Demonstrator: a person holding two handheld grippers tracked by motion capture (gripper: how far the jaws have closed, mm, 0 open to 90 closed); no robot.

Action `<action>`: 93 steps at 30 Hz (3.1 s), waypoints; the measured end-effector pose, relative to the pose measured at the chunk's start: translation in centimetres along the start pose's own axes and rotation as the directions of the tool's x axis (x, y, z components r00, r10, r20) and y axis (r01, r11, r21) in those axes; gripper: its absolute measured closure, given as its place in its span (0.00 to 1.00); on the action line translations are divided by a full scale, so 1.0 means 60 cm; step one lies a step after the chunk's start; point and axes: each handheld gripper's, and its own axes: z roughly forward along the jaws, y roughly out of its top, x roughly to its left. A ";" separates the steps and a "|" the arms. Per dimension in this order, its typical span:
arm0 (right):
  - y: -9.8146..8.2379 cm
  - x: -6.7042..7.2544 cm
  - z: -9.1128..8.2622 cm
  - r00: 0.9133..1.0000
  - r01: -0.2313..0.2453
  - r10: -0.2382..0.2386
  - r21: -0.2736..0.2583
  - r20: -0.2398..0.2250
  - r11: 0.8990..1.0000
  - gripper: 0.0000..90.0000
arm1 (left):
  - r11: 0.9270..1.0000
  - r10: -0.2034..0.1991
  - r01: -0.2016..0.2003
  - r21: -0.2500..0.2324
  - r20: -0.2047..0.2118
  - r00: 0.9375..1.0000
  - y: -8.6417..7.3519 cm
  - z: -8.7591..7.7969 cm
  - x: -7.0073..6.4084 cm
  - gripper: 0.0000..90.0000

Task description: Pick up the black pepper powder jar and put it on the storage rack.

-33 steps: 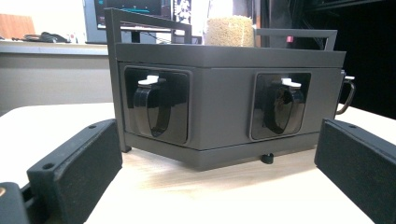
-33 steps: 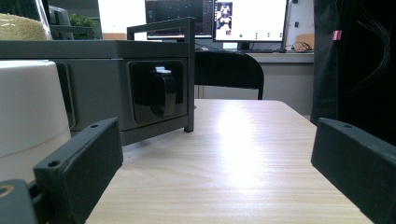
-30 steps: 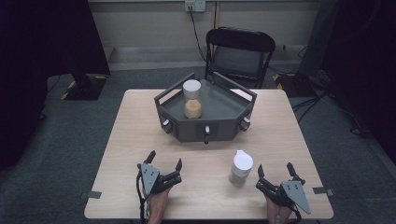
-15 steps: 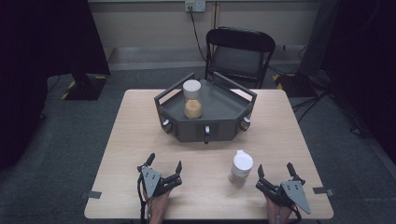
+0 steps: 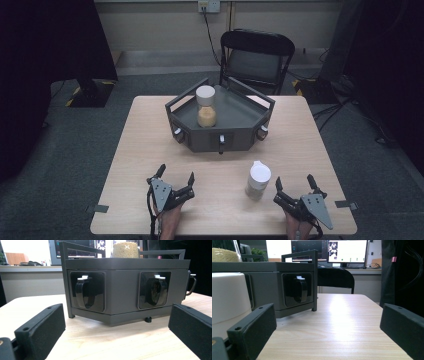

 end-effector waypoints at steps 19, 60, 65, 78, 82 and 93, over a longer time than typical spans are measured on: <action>0.035 -0.004 0.002 0.999 0.006 -0.007 -0.016 -0.033 1.000 0.00 | 1.000 -0.004 0.004 0.002 -0.008 1.000 0.001 0.000 -0.002 0.00; 0.077 0.058 0.015 0.975 0.038 -0.041 -0.016 -0.221 0.999 0.06 | 1.000 -0.002 0.002 0.001 -0.004 1.000 0.000 0.000 -0.001 0.01; 0.070 0.060 0.020 0.971 0.046 -0.042 0.010 -0.237 0.999 0.09 | 1.000 -0.002 0.002 0.001 -0.003 1.000 0.000 0.000 0.000 0.01; 0.053 0.056 0.029 0.963 0.053 -0.032 0.074 -0.269 0.996 0.23 | 1.000 -0.001 0.001 0.000 -0.001 1.000 0.000 0.000 0.000 0.01; 0.051 0.055 0.033 0.961 0.055 -0.029 0.087 -0.276 0.995 0.26 | 1.000 0.000 0.000 0.000 0.001 1.000 0.000 0.000 0.000 0.01; 0.048 0.050 0.038 0.958 0.052 -0.019 0.108 -0.287 0.993 0.33 | 1.000 0.000 0.000 0.000 0.000 1.000 0.000 0.000 0.000 0.01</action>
